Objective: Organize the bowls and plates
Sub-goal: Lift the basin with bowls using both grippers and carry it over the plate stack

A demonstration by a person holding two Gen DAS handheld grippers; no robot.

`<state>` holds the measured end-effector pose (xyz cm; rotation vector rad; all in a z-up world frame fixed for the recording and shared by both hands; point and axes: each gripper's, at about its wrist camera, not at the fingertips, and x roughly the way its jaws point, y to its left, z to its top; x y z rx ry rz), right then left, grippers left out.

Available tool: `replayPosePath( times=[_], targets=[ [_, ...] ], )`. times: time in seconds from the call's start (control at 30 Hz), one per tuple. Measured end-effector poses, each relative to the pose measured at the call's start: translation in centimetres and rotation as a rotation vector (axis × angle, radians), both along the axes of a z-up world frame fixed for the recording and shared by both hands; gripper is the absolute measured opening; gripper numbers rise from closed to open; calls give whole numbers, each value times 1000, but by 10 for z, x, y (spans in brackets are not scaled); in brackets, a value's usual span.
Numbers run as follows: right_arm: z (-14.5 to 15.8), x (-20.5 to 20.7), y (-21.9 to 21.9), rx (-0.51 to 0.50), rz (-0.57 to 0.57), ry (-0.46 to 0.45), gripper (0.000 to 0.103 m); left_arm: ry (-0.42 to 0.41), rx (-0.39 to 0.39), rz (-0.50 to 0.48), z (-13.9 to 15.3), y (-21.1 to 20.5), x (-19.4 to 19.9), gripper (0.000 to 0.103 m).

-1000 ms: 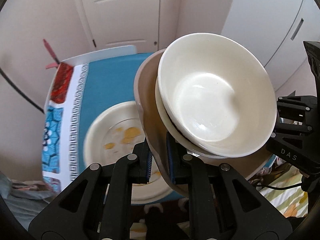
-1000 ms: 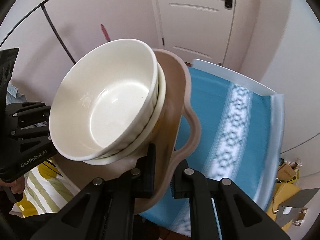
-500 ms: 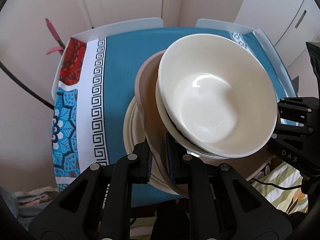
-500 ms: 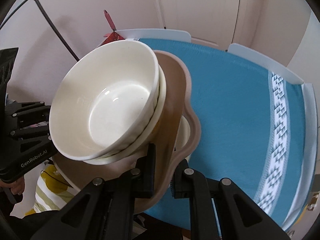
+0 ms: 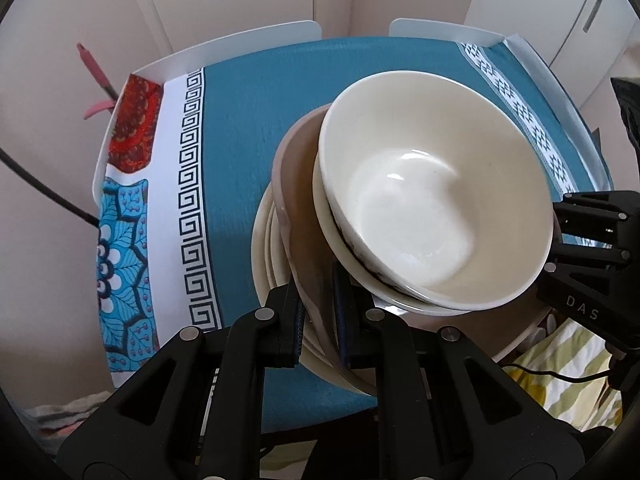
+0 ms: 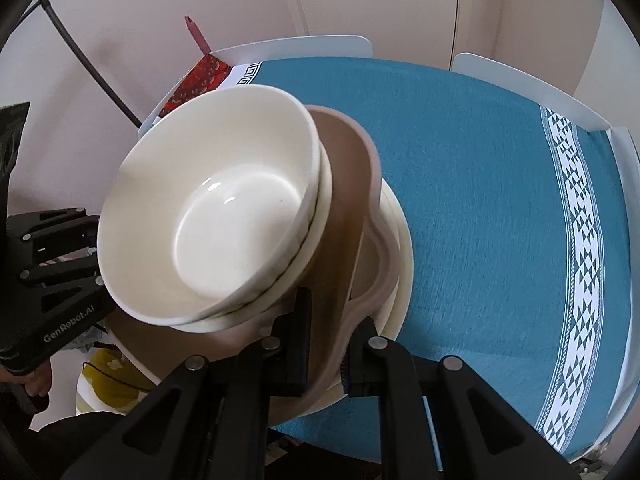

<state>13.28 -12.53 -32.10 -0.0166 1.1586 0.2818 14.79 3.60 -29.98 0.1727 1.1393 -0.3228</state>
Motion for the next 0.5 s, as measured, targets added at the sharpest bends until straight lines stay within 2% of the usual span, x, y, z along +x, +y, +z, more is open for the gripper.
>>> replayPosePath(
  times=[0.1, 0.27, 0.4, 0.43, 0.5],
  targets=[
    [0, 0, 1, -12, -9, 0, 11, -7, 46, -16, 0, -6, 0, 13],
    [-2, 3, 1, -5, -31, 9, 11, 13, 39, -18, 1, -5, 3, 13],
    [0, 7, 1, -10, -35, 35, 11, 73, 46, -26, 3, -5, 7, 15],
    [1, 8, 0, -13, -39, 44, 11, 81, 54, -28, 4, -4, 8, 16],
    [3, 11, -1, -14, -55, 78, 11, 100, 84, -33, 8, -4, 10, 30]
  ],
)
